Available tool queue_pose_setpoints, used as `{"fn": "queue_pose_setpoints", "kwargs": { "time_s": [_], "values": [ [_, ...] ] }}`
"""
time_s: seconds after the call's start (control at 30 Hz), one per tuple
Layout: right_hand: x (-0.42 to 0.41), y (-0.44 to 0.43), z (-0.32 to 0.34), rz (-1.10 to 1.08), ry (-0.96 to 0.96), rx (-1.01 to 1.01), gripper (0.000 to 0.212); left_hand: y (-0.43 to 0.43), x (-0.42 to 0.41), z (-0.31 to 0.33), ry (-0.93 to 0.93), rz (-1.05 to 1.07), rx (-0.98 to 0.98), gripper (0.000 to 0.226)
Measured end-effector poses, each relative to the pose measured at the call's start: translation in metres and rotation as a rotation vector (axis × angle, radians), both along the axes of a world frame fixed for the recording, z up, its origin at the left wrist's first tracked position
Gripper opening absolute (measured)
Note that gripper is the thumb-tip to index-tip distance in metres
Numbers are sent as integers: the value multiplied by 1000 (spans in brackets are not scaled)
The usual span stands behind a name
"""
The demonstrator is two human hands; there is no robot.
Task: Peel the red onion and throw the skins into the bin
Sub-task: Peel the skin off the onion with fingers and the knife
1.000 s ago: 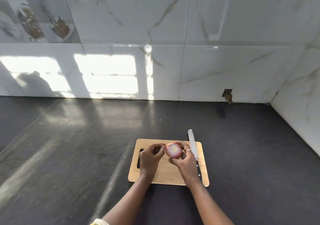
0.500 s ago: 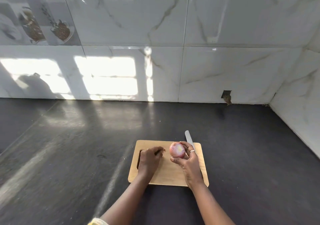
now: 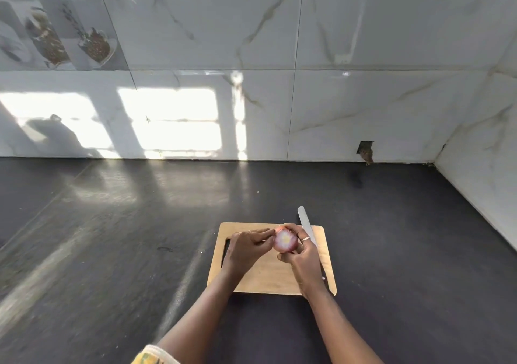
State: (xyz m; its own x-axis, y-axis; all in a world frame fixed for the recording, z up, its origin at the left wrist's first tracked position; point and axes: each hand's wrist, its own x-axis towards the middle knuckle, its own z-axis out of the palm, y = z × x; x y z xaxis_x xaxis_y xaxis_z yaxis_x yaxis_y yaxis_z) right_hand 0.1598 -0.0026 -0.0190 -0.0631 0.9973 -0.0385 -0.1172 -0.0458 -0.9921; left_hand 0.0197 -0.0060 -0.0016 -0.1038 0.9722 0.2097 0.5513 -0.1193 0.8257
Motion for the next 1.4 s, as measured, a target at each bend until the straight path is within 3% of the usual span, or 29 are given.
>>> {"fn": "queue_pose_setpoints", "kwargs": {
  "time_s": [0.2, 0.77, 0.9, 1.2, 1.4],
  "values": [
    [0, 1, 1, -5, -21, 22, 67, 2, -7, 1, -96, -47, -17, 16],
    [-1, 1, -1, -1, -100, 50, 69, -1, -7, 0, -102, -24, 53, 27],
    [0, 1, -2, -4, -141, 70, 69, 0, -6, 0, -101, 10, 48, 14],
    [0, -3, -4, 5, -101, 34, 68, 0, -2, -5, -35, 125, 8, 6],
    [-1, -9, 3, 0, -12, 15, 63, -3, -2, -6, -85, 115, -15, 12]
  ]
}}
